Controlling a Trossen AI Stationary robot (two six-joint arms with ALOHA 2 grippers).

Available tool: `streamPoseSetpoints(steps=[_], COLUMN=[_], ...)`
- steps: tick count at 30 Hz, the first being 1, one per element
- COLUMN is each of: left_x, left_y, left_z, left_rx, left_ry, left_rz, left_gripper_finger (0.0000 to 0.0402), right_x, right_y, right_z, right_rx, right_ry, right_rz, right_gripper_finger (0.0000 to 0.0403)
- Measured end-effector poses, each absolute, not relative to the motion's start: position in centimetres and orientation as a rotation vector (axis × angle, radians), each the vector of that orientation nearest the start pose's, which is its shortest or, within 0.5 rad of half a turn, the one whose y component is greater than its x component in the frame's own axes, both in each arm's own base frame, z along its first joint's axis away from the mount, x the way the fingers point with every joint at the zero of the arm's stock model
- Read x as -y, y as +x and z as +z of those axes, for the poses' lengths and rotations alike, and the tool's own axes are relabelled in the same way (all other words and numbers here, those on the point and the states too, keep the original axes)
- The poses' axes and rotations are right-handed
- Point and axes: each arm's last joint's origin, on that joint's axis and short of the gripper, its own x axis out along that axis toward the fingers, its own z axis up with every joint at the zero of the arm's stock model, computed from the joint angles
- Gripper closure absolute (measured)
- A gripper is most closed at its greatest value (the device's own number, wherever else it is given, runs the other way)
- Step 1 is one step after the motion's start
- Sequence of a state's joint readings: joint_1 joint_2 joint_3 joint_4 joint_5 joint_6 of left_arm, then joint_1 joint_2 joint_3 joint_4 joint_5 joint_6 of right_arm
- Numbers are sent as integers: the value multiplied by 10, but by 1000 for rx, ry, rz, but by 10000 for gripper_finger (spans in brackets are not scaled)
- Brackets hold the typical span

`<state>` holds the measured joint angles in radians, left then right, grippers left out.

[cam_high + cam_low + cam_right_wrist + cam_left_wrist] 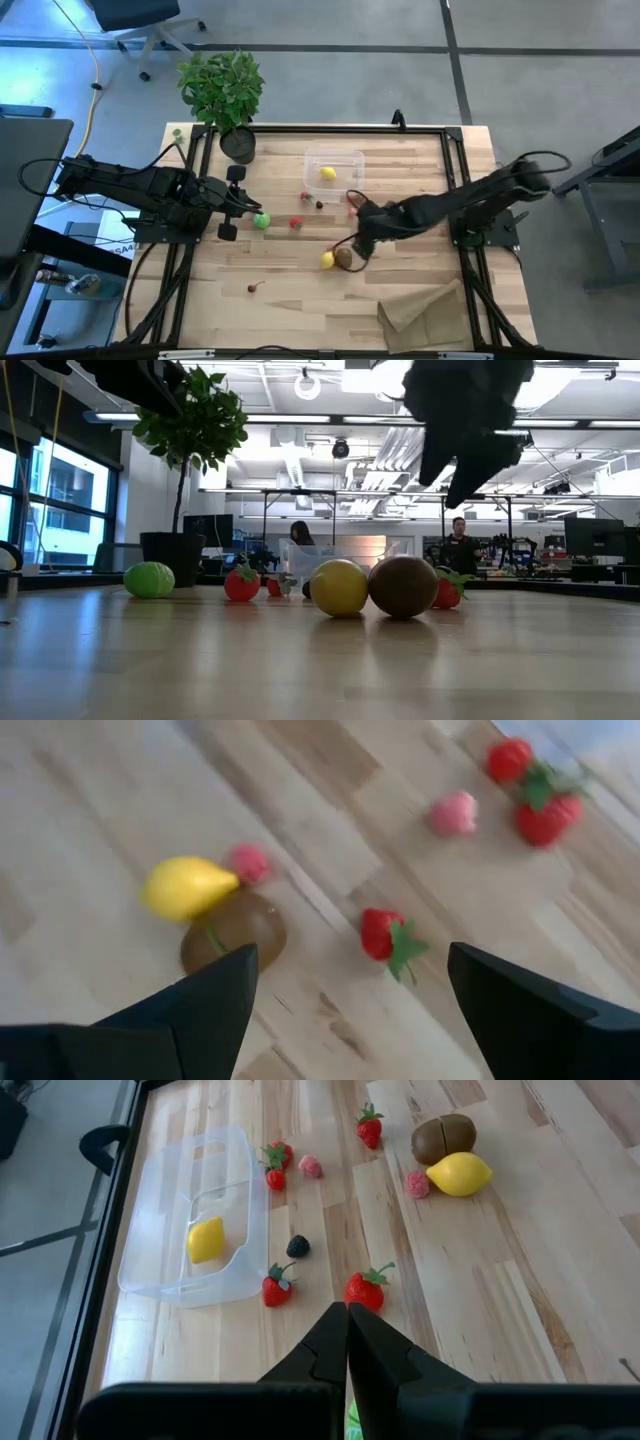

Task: Pick and placing Produce into tupperware
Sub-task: Put the bottom right strawberry into the transparent bin

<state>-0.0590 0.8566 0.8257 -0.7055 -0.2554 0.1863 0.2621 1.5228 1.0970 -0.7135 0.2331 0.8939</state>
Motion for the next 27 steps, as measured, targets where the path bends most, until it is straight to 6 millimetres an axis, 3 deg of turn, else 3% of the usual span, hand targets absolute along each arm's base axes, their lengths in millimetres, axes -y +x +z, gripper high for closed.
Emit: streamPoseSetpoints(steps=[9,16,27], left_x=[2,2,2], left_y=[165,165,165], left_z=[291,291,291], left_rx=[-745,-745,-745], left_ry=[293,293,293], left_rz=[119,119,119], left_gripper_finger=[399,399,399], right_x=[-63,-60,-58], right_y=[253,251,254], right_z=[195,173,166], right_rx=[-992,-853,-811], right_ry=[367,255,135], right_rz=[-263,-223,-276], right_gripper_finger=[86,99,130])
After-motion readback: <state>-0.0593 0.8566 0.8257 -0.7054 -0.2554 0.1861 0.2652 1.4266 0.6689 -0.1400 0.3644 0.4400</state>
